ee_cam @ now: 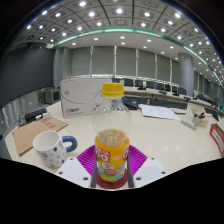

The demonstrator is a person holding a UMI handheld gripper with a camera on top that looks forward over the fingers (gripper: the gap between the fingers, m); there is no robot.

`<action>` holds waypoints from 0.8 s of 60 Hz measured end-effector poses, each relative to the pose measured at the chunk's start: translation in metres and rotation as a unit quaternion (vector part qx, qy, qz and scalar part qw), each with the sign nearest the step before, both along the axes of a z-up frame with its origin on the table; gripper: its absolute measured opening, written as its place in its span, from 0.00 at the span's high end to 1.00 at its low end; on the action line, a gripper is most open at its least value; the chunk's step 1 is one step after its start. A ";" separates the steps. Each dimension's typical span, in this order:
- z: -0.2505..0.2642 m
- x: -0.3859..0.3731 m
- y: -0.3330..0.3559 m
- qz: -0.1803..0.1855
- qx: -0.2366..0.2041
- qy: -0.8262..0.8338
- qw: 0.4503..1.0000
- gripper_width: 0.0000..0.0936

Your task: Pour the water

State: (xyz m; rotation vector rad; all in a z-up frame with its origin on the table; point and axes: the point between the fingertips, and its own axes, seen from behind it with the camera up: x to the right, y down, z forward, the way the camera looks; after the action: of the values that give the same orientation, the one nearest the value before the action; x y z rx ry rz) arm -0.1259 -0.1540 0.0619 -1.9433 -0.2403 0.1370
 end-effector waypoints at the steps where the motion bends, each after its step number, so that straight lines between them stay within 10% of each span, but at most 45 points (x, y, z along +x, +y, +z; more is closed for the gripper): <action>1: 0.000 0.000 0.000 -0.001 0.000 0.000 1.000 0.55; 10: -0.002 0.002 -0.003 -0.005 -0.012 -0.003 1.000 0.43; 16: 0.003 0.007 -0.011 -0.010 -0.031 -0.011 0.999 0.06; 48: 0.156 -0.002 -0.209 -0.061 -0.094 -0.037 0.993 0.08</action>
State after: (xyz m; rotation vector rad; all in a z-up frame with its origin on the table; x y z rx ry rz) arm -0.1281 -0.3630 0.2181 -2.1466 -0.1617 0.0066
